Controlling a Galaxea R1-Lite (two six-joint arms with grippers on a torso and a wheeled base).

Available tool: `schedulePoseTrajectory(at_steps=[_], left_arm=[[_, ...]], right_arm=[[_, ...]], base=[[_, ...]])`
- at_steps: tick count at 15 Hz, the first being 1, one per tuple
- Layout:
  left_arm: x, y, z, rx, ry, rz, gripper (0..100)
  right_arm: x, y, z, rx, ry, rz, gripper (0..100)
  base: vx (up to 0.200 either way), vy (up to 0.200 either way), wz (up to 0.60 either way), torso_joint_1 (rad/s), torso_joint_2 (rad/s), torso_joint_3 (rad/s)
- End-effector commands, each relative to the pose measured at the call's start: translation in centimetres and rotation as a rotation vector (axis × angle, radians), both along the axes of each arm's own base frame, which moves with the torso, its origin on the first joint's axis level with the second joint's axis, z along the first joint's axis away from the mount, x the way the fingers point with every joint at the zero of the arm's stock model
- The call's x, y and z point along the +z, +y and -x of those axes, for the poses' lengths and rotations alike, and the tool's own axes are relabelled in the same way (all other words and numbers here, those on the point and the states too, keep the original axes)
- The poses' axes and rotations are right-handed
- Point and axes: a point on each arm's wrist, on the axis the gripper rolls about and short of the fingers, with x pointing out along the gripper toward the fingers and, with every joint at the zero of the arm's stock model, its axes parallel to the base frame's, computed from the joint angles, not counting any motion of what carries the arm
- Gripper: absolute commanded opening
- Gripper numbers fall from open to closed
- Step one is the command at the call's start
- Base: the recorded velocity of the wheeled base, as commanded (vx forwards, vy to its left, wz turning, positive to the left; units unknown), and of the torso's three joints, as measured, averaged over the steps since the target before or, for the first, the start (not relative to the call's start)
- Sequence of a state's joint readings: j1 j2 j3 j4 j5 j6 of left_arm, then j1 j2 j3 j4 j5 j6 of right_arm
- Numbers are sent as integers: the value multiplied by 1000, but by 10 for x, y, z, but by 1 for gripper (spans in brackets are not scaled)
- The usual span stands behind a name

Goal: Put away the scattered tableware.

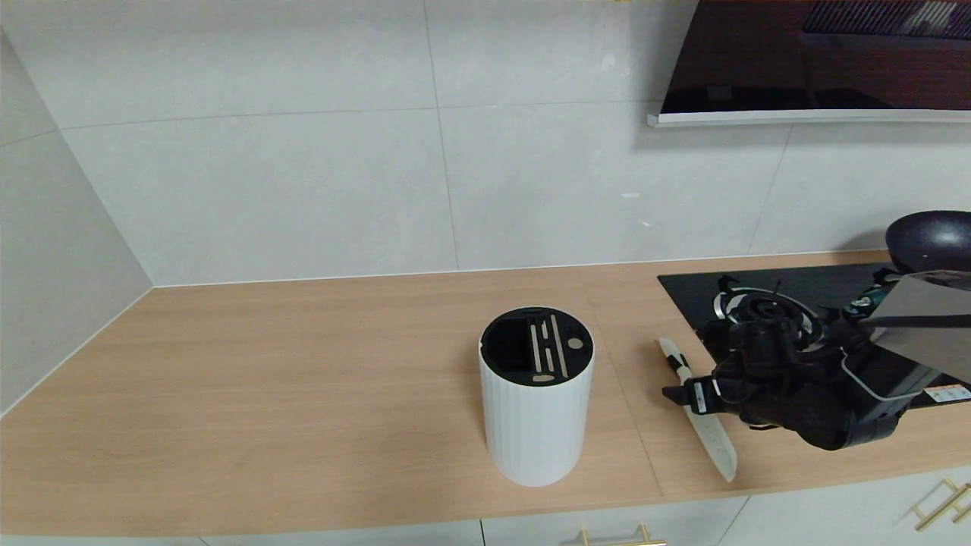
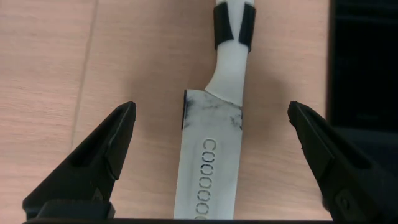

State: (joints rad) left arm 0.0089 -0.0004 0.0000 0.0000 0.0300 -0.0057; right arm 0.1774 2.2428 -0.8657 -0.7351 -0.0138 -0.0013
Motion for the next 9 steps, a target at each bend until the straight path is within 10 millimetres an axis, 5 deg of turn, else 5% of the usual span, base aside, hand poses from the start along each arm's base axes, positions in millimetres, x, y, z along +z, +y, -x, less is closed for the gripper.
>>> schedulePoseTrajectory(at_steps=[1,9], left_arm=[[0,0,0,1,0,0,100],[0,0,0,1,0,0,100]], right_arm=[[-6,0,-2,1,11,2,100],[-15,0,-3,-11,29,16,100]], base=[[0,0,0,0,0,0],[0,0,0,0,0,0]])
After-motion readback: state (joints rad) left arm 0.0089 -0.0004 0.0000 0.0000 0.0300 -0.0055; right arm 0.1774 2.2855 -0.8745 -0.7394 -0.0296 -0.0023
